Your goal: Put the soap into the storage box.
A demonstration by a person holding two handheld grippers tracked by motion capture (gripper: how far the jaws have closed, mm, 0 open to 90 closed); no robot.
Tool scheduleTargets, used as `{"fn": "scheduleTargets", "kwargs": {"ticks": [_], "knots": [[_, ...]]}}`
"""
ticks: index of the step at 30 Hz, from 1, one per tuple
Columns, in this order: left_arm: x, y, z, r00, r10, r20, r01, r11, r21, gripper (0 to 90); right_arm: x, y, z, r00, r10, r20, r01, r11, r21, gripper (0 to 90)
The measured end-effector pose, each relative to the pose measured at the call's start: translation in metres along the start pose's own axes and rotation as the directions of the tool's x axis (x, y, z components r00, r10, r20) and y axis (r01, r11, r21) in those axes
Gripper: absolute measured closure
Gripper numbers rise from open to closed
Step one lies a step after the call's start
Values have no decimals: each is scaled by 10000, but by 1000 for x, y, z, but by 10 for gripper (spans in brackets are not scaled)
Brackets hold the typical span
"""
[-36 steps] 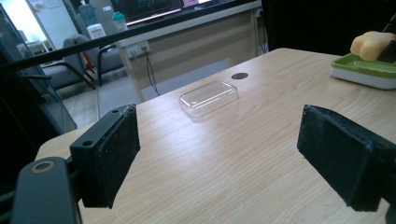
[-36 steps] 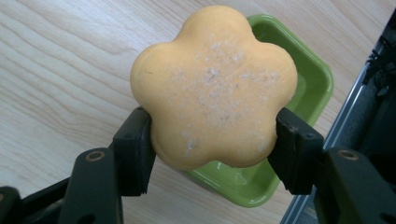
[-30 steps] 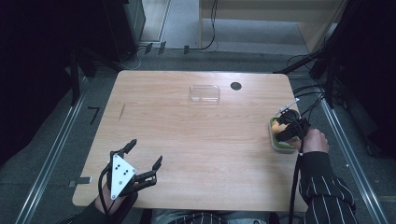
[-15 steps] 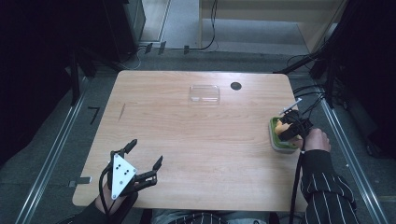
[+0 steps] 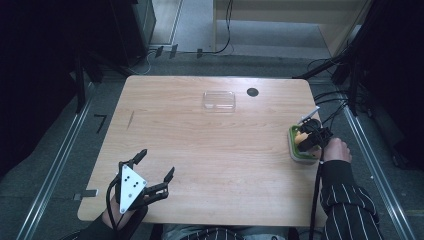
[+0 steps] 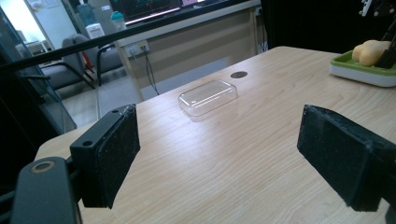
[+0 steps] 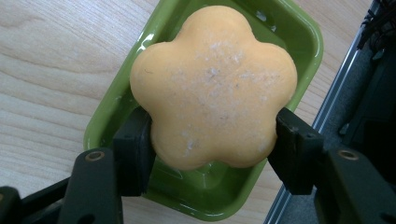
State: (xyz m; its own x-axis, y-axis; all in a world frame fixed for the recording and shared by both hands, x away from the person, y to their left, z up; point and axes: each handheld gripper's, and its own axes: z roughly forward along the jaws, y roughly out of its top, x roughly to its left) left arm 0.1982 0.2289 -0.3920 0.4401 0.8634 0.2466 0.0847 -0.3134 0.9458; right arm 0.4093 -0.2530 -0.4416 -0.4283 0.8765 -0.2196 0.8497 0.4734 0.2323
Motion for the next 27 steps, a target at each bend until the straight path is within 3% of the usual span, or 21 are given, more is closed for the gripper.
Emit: {"fn": "scheduleTargets", "kwargs": {"ticks": [18, 27], "knots": [[0, 0, 0, 10000, 21, 28, -21, 10000, 17, 135, 2, 0, 5, 10000, 34, 78, -37, 9994, 335, 391], [0, 0, 0, 10000, 64, 47, -64, 10000, 1, 135, 0, -2, -2, 9998, 172, 119, -174, 9996, 207, 399]]}}
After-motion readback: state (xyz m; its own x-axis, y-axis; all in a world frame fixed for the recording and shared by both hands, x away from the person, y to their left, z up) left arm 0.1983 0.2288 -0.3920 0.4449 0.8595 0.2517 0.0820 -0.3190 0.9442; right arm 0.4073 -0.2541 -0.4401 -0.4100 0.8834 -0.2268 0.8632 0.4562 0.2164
